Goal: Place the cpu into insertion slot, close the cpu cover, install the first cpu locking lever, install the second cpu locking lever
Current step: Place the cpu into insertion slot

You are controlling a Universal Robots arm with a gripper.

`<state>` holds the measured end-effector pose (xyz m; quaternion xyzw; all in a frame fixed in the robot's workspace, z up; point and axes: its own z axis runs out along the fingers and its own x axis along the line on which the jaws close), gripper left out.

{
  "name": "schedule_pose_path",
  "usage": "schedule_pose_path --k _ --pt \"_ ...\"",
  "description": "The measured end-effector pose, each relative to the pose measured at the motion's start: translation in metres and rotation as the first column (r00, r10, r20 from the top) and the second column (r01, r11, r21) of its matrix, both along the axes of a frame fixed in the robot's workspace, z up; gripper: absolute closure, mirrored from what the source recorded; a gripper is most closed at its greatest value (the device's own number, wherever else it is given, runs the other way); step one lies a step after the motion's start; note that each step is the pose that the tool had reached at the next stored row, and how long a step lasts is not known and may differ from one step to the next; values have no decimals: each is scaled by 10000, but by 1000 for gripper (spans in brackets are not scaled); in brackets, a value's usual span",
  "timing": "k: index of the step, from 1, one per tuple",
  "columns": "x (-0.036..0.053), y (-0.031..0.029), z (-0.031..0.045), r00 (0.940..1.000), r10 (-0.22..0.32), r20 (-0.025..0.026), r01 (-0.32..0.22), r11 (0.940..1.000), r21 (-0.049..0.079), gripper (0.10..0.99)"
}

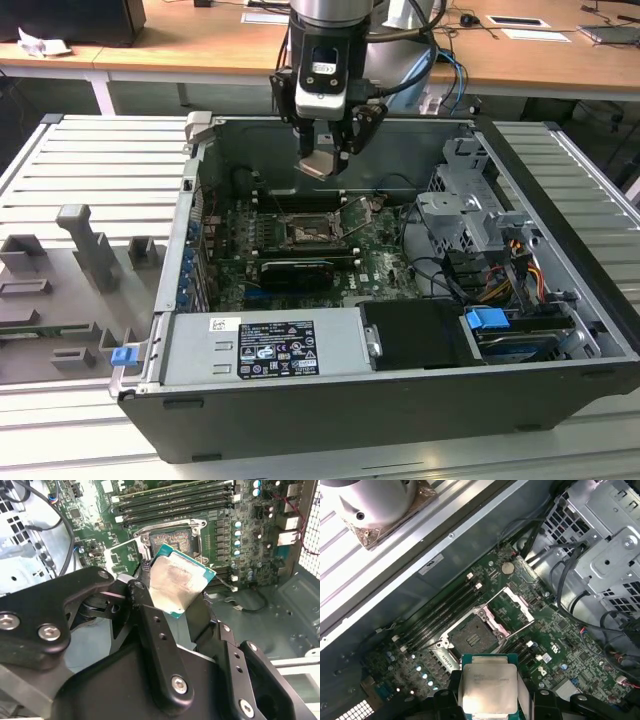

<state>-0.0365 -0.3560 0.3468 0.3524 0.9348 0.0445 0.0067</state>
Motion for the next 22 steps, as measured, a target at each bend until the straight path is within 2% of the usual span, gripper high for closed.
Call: schedule_pose_path --k 2,6,12,13,17,22 --pt "0 0 -4 9994 -359 0 359 9994 1 561" --pt "0 0 -7 9974 -725 0 725 9974 0 561" --pt "0 0 -16 9872 -1593 0 1593 9872 -3 561" --pt "0 0 -18 9838 -1794 0 1794 9838 -4 561" --pt "0 0 -21 9765 -2155 1 2155 9765 -6 561" --pt "0 0 -30 9544 -2987 2 2987 9544 -11 561"
